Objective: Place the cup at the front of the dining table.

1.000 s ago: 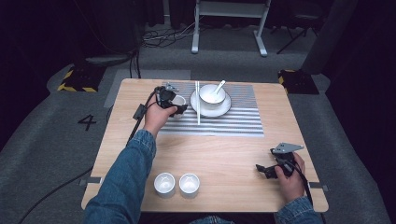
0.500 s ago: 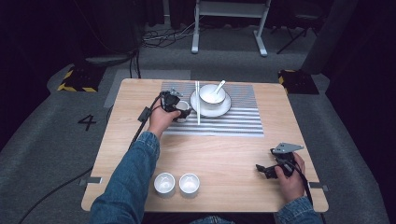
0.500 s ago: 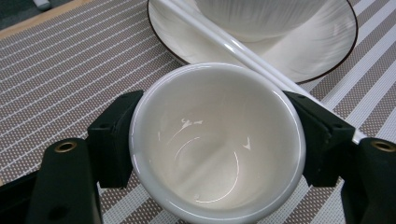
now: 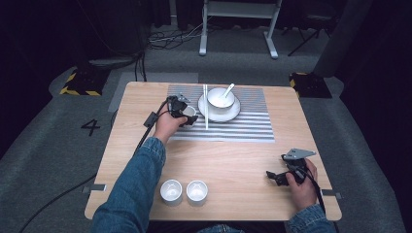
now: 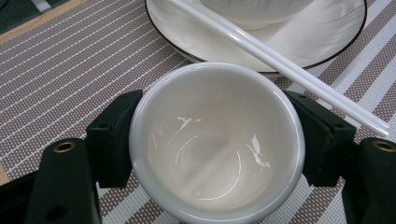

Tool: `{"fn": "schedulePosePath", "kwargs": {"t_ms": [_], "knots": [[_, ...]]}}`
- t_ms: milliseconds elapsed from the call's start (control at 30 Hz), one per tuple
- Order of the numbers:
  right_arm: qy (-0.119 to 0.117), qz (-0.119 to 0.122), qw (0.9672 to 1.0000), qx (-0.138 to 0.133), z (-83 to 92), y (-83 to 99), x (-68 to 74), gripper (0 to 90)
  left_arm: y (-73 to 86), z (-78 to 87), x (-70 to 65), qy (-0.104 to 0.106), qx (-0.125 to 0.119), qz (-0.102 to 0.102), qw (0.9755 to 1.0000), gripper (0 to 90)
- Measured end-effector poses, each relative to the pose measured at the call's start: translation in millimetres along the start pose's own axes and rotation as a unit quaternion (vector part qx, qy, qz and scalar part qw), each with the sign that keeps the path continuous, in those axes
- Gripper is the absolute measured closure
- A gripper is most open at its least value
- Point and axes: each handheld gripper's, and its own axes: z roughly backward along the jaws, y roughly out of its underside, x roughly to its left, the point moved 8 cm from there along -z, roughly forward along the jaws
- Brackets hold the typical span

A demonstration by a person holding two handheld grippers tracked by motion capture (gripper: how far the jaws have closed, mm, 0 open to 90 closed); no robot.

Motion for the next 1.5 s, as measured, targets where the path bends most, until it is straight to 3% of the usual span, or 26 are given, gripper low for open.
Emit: {"fn": "schedulePosePath", "kwargs": {"t_ms": [400, 533, 933, 1033, 1500], "knots": [[0.000, 0.000, 1.0000, 0.000, 0.0, 0.0, 0.0, 0.6, -2.6, 0.5, -0.1, -0.010, -0.010, -0.005, 0.9999, 25.4], [0.000, 0.000, 1.0000, 0.000, 0.0, 0.0, 0.0, 0.6, -8.0, 4.7, -1.4, -0.012, -0.028, 0.011, 0.9995, 23.7], [0.000, 0.000, 1.0000, 0.000, 0.0, 0.0, 0.0, 0.6, -15.4, 36.5, -5.4, -0.013, -0.032, 0.004, 0.9994, 25.2], [0.000, 0.000, 1.0000, 0.000, 0.0, 0.0, 0.0, 0.6, -16.3, 45.3, -8.6, -0.010, -0.043, 0.008, 0.9990, 25.4], [0.000, 0.000, 1.0000, 0.000, 0.0, 0.0, 0.0, 0.6, -2.1, 83.5, -11.8, -0.010, -0.044, 0.003, 0.9990, 25.5]]}}
